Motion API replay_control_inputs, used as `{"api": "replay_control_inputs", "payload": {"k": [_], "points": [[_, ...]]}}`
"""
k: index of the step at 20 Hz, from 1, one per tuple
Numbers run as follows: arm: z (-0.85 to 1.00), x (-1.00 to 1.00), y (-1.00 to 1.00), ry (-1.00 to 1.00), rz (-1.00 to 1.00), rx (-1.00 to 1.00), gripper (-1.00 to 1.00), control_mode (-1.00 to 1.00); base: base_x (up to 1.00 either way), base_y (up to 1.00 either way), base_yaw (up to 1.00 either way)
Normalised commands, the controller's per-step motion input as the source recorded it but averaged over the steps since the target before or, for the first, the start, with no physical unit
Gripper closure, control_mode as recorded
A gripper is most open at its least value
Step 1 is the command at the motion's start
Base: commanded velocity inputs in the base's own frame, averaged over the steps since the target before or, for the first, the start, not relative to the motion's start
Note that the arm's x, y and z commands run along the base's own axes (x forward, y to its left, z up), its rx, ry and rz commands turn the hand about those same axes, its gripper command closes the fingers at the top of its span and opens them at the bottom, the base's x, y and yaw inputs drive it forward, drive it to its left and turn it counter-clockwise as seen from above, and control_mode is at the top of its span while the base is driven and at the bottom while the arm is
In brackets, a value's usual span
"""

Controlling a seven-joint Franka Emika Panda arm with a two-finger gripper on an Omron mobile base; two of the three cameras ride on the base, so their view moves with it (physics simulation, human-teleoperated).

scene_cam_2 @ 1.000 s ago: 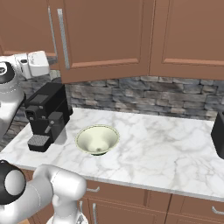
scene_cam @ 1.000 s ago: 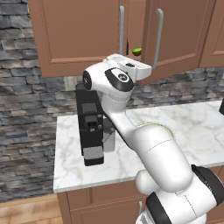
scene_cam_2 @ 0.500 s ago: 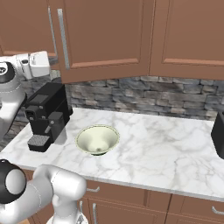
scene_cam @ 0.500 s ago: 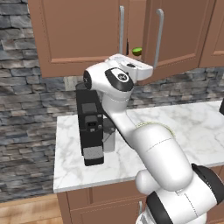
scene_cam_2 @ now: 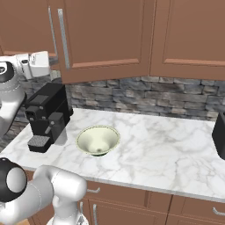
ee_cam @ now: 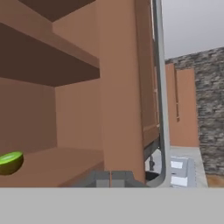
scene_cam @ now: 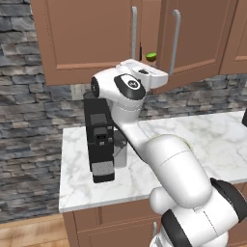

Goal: Open the cabinet. Pick the kiwi and banana from the cabinet and place them into the bowl. Then close the cabinet.

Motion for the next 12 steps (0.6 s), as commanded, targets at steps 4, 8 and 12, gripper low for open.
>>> {"api": "replay_control_inputs", "payload": {"k": [4, 8, 12], "points": [[0.00, -0.20, -0.56, 0.00, -0.08, 0.00, 1.00, -1.00, 0.00, 0.00, 0.00], [0.00, -0.31, -0.67, 0.00, -0.08, 0.00, 1.00, -1.00, 0.00, 0.00, 0.00], [0.00, -0.39, -0.76, 0.00, -0.07, 0.00, 1.00, -1.00, 0.00, 0.00, 0.00]]}}
